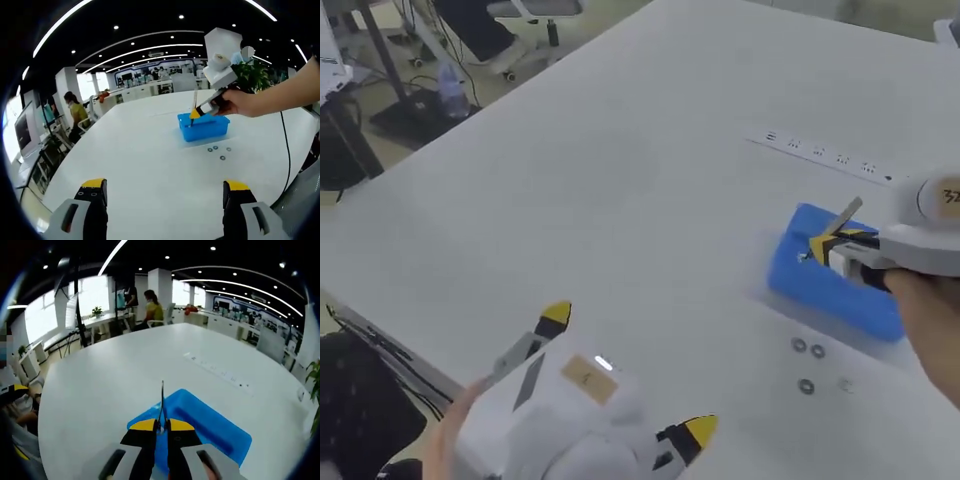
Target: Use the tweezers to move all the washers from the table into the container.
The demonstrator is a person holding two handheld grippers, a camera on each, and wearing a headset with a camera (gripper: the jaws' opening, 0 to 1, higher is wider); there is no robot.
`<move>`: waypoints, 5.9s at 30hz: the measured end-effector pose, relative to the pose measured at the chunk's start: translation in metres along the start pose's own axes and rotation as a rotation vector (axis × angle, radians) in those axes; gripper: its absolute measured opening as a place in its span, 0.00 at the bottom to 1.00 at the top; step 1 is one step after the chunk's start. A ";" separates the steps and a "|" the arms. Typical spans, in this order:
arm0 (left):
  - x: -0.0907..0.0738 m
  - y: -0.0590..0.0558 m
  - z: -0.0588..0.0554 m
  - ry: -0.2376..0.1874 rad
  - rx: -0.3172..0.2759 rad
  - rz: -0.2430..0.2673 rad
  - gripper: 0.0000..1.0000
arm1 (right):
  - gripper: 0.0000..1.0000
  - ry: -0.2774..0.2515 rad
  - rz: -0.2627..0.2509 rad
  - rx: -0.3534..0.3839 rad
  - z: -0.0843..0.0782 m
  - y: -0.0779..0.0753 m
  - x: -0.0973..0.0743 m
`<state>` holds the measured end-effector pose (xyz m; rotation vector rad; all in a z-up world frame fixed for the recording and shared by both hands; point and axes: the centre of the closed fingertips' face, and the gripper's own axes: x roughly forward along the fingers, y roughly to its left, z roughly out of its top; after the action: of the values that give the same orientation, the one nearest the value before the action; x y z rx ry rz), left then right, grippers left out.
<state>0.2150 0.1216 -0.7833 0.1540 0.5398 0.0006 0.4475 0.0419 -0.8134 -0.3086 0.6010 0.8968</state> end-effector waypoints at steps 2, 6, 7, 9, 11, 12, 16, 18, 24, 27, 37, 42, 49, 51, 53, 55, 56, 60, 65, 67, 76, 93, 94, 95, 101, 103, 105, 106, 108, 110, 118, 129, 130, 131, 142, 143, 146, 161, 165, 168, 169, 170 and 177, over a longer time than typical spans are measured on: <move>0.000 0.000 0.000 0.000 -0.004 -0.001 0.99 | 0.04 0.016 0.003 0.000 -0.004 -0.001 0.005; 0.001 0.000 -0.002 0.011 0.006 0.000 0.96 | 0.04 0.037 -0.005 -0.006 -0.012 -0.004 0.014; 0.001 0.000 -0.002 0.008 0.004 0.001 0.96 | 0.04 0.040 -0.007 -0.005 -0.013 -0.005 0.015; 0.001 0.000 -0.002 0.007 -0.001 0.002 0.96 | 0.04 0.049 -0.002 0.009 -0.016 -0.006 0.018; 0.001 0.000 -0.002 0.009 0.002 0.000 0.96 | 0.04 0.054 -0.001 0.016 -0.018 -0.007 0.019; 0.001 -0.001 -0.003 0.012 0.003 -0.003 0.96 | 0.04 0.060 -0.004 0.014 -0.021 -0.007 0.020; 0.002 0.000 -0.003 0.015 0.005 -0.001 0.96 | 0.04 0.064 -0.006 0.015 -0.023 -0.009 0.021; 0.002 0.000 -0.003 0.014 0.005 0.000 0.97 | 0.04 0.064 -0.003 0.018 -0.022 -0.008 0.020; 0.002 0.001 -0.003 0.017 0.008 0.004 0.96 | 0.04 0.059 0.008 0.011 -0.018 -0.003 0.016; 0.001 0.001 -0.003 0.017 0.009 0.005 0.96 | 0.04 0.046 0.011 0.020 -0.014 -0.003 0.012; 0.000 0.002 -0.002 0.011 0.011 0.012 0.96 | 0.05 0.033 0.006 0.006 -0.008 -0.008 0.002; 0.000 0.003 0.000 0.000 0.006 0.013 0.97 | 0.04 -0.014 0.024 -0.006 0.006 -0.003 -0.018; -0.001 0.002 0.000 -0.002 0.008 0.011 0.97 | 0.04 -0.059 0.047 -0.033 0.011 0.019 -0.051; -0.001 0.003 0.000 -0.003 0.008 0.012 0.97 | 0.04 -0.061 0.050 -0.039 0.009 0.028 -0.059; -0.001 0.003 0.000 -0.002 0.008 0.012 0.97 | 0.04 -0.063 0.055 -0.050 0.006 0.036 -0.067; -0.001 0.002 0.000 -0.004 0.008 0.009 0.97 | 0.04 -0.056 0.063 -0.059 0.001 0.044 -0.072; -0.001 0.001 0.001 -0.006 0.008 0.005 0.97 | 0.04 -0.055 0.064 -0.061 -0.001 0.046 -0.074; -0.002 0.000 0.002 -0.010 0.013 0.000 0.97 | 0.04 -0.042 0.078 -0.036 -0.011 0.053 -0.077; -0.002 0.002 0.002 -0.010 0.009 0.010 0.97 | 0.04 -0.009 0.093 -0.040 -0.028 0.060 -0.076; -0.002 0.002 0.001 -0.009 0.011 0.012 0.97 | 0.04 0.003 0.098 -0.039 -0.034 0.060 -0.074; -0.001 0.001 0.001 -0.006 0.013 0.008 0.97 | 0.05 0.048 0.115 -0.006 -0.055 0.060 -0.064; 0.001 0.000 -0.003 0.018 0.028 0.006 0.96 | 0.05 0.079 0.098 0.018 -0.072 0.050 -0.050; 0.001 0.000 -0.003 0.017 0.028 0.006 0.96 | 0.05 0.078 0.098 0.018 -0.073 0.050 -0.050; 0.001 0.000 -0.003 0.017 0.028 0.006 0.96 | 0.05 0.074 0.097 0.026 -0.072 0.050 -0.051; 0.001 0.000 -0.004 0.023 0.032 0.007 0.96 | 0.05 0.070 0.088 0.035 -0.071 0.047 -0.050; 0.001 0.000 -0.004 0.022 0.032 0.008 0.96 | 0.05 0.069 0.086 0.037 -0.070 0.046 -0.048; 0.001 0.001 -0.004 0.026 0.032 0.009 0.96 | 0.05 0.070 0.089 0.041 -0.070 0.047 -0.048; 0.001 0.001 -0.005 0.028 0.035 0.010 0.96 | 0.05 0.069 0.089 0.042 -0.070 0.048 -0.047; 0.001 0.001 -0.004 0.026 0.033 0.010 0.96 | 0.05 0.077 0.085 0.029 -0.072 0.048 -0.046; 0.001 0.001 -0.004 0.027 0.032 0.011 0.96 | 0.05 0.072 0.082 0.024 -0.071 0.048 -0.046; 0.000 0.001 -0.003 0.018 0.029 0.007 0.96 | 0.04 0.081 0.078 -0.012 -0.076 0.049 -0.048; -0.001 0.001 -0.001 0.008 0.023 0.004 0.95 | 0.03 0.116 0.086 -0.056 -0.073 0.052 -0.050; -0.001 0.001 -0.001 0.007 0.023 0.005 0.95 | 0.03 0.115 0.086 -0.059 -0.071 0.052 -0.051; -0.001 0.001 -0.001 0.007 0.023 0.005 0.95 | 0.03 0.115 0.085 -0.058 -0.070 0.052 -0.052; -0.002 0.000 0.000 0.002 0.025 -0.001 0.94 | 0.03 0.081 0.089 -0.006 -0.054 0.052 -0.071; -0.002 0.000 0.000 0.001 0.025 -0.001 0.94 | 0.03 0.078 0.086 -0.004 -0.052 0.051 -0.073; -0.002 0.000 -0.001 0.005 0.029 -0.003 0.94 | 0.03 0.071 0.079 -0.002 -0.048 0.048 -0.078; -0.001 -0.002 -0.002 0.008 0.029 -0.013 0.94 | 0.03 0.038 0.067 0.021 -0.019 0.032 -0.083; -0.001 -0.002 -0.002 0.008 0.030 -0.016 0.94 | 0.03 0.023 0.059 0.013 -0.010 0.028 -0.081; -0.001 -0.003 -0.002 0.010 0.031 -0.017 0.95 | 0.03 0.019 0.049 -0.001 -0.003 0.023 -0.077; -0.001 -0.002 -0.002 0.009 0.029 -0.016 0.95 | 0.03 0.018 0.046 -0.002 -0.001 0.021 -0.075; -0.001 -0.002 -0.002 0.010 0.028 -0.016 0.95 | 0.03 0.018 0.042 -0.001 0.002 0.019 -0.072; 0.000 -0.002 -0.002 0.012 0.030 -0.017 0.95 | 0.03 0.063 0.034 -0.006 -0.001 0.005 -0.050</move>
<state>0.2135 0.1196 -0.7855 0.1783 0.5530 -0.0228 0.4195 0.0127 -0.7837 -0.3342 0.6635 0.9240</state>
